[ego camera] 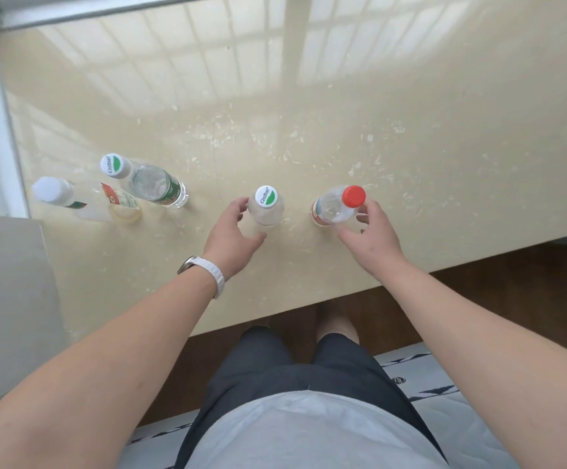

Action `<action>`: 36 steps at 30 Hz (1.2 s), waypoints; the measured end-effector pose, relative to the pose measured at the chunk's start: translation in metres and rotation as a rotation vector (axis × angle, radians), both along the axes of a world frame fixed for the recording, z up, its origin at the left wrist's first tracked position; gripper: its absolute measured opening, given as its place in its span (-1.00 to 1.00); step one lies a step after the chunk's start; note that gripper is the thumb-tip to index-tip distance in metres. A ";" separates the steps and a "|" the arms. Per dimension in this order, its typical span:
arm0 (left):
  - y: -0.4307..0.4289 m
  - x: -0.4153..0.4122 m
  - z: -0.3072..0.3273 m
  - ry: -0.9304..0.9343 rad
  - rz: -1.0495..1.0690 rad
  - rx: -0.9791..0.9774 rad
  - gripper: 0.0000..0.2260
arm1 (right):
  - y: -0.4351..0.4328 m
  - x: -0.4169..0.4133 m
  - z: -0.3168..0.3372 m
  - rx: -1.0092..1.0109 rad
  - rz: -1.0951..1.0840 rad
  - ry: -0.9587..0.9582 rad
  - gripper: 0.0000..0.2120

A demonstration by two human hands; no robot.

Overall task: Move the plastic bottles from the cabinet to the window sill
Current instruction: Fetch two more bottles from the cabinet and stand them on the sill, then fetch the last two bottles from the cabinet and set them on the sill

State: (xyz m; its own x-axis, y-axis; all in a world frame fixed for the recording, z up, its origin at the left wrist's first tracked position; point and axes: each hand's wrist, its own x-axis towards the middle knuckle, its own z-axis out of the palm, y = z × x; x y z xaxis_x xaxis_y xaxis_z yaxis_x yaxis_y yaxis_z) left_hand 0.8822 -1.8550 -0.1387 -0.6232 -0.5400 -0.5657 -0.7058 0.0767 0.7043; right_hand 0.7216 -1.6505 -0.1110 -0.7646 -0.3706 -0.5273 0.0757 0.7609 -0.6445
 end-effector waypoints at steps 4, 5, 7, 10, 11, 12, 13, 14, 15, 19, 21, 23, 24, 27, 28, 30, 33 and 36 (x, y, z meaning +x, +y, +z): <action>0.002 0.018 0.023 0.016 -0.003 -0.019 -0.37 | 0.017 0.012 0.021 0.067 0.023 0.045 -0.34; 0.003 0.023 0.030 0.024 -0.014 -0.033 -0.38 | 0.022 0.016 0.027 0.090 0.046 0.064 -0.37; 0.004 0.032 0.042 0.035 -0.048 -0.071 -0.39 | 0.030 0.022 0.039 0.157 0.130 0.121 -0.40; 0.004 0.049 0.065 0.053 -0.122 -0.154 -0.40 | 0.040 0.036 0.062 0.284 0.345 0.271 -0.44; 0.004 0.053 0.072 0.058 -0.153 -0.189 -0.41 | 0.042 0.041 0.070 0.309 0.393 0.306 -0.44; 0.004 0.058 0.079 0.064 -0.183 -0.229 -0.42 | 0.045 0.047 0.078 0.330 0.421 0.335 -0.43; 0.004 0.063 0.086 0.073 -0.212 -0.271 -0.44 | 0.048 0.052 0.086 0.349 0.438 0.364 -0.43; 0.004 0.066 0.093 0.088 -0.240 -0.315 -0.45 | 0.050 0.056 0.092 0.365 0.451 0.392 -0.43; 0.004 0.070 0.099 0.106 -0.270 -0.359 -0.47 | 0.053 0.061 0.098 0.379 0.462 0.417 -0.43; 0.008 0.083 0.119 0.124 -0.431 -0.538 -0.48 | 0.061 0.078 0.117 0.443 0.504 0.476 -0.43; 0.012 0.087 0.128 0.129 -0.486 -0.607 -0.50 | 0.063 0.086 0.125 0.457 0.513 0.509 -0.43; 0.016 0.086 0.136 0.149 -0.522 -0.654 -0.51 | 0.063 0.091 0.133 0.464 0.516 0.538 -0.43; 0.019 0.084 0.140 0.158 -0.539 -0.670 -0.51 | 0.062 0.093 0.135 0.474 0.519 0.546 -0.43; 0.030 0.068 0.149 0.168 -0.599 -0.699 -0.50 | 0.060 0.091 0.139 0.501 0.522 0.549 -0.43; 0.033 0.061 0.151 0.172 -0.619 -0.706 -0.50 | 0.060 0.090 0.141 0.505 0.518 0.549 -0.43; 0.041 0.047 0.157 0.186 -0.659 -0.716 -0.49 | 0.061 0.086 0.146 0.508 0.511 0.558 -0.43; 0.053 0.026 0.166 0.218 -0.714 -0.729 -0.49 | 0.071 0.078 0.155 0.488 0.490 0.566 -0.44; 0.069 -0.002 0.177 0.257 -0.771 -0.754 -0.51 | 0.091 0.063 0.163 0.475 0.454 0.580 -0.44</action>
